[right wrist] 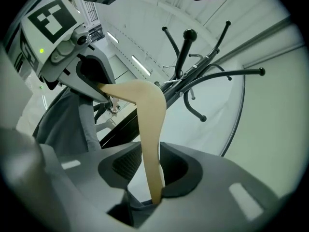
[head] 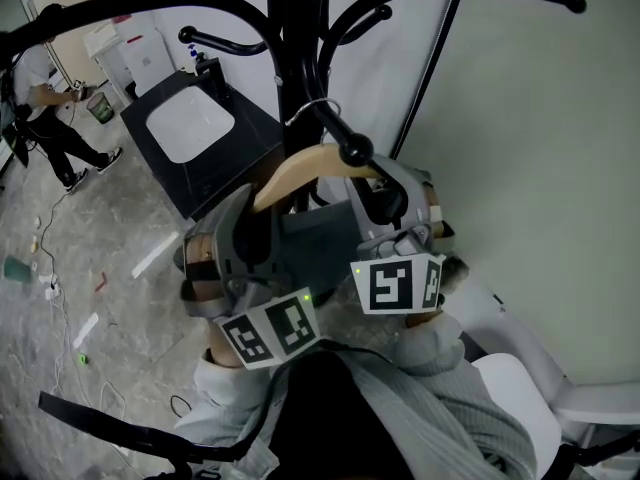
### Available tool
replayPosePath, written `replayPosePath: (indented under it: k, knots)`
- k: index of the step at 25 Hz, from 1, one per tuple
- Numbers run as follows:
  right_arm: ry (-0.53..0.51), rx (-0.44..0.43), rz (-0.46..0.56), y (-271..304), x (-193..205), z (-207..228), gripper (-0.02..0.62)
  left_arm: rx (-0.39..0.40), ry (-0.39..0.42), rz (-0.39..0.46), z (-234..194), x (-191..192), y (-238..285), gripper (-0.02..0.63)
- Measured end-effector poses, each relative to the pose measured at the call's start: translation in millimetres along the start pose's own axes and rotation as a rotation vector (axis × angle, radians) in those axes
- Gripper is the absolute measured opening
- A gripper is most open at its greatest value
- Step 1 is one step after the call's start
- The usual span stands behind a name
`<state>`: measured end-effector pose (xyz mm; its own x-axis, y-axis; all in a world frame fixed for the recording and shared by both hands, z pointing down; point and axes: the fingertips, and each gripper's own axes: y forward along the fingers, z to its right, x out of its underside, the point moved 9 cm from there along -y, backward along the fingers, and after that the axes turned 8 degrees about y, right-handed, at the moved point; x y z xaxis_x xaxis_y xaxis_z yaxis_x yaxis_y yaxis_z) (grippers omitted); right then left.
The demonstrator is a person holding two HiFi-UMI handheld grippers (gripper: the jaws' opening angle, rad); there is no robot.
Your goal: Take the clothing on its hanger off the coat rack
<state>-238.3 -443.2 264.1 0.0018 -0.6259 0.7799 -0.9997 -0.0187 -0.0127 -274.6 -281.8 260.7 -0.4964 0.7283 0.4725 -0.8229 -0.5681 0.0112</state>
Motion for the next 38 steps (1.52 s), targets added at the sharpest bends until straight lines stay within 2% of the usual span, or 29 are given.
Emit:
replayPosePath:
  k: [6,10,15,19,27,34,38]
  knots:
    - [-0.029,0.030,-0.006,-3.6,-3.0,-3.2,0.110,0.003,0.012,0.007,-2.3,-1.3,-2.8,0.098]
    - [-0.044,0.069,0.001,-9.6,-8.9,3.5,0.110,-0.025,0.034,0.041,-8.0,-9.8,-3.7,0.098]
    - [-0.074,0.154,0.001,-35.1,-23.9,22.2,0.110,-0.054,0.057,0.128,-21.0,-34.1,-12.5,0.099]
    - [-0.091,0.244,-0.031,-66.2,-28.6,39.4,0.110,-0.044,0.065,0.229,-22.8,-60.1,-18.1,0.100]
    - [-0.094,0.446,-0.222,-145.4,-5.4,63.8,0.110,0.114,0.035,0.471,13.8,-118.4,-19.1,0.098]
    - [-0.052,0.548,-0.405,-215.8,29.0,69.9,0.110,0.296,0.007,0.602,68.6,-165.2,-30.1,0.098]
    - [-0.038,0.586,-0.474,-239.5,47.8,69.0,0.110,0.367,0.007,0.643,96.1,-181.3,-31.0,0.098]
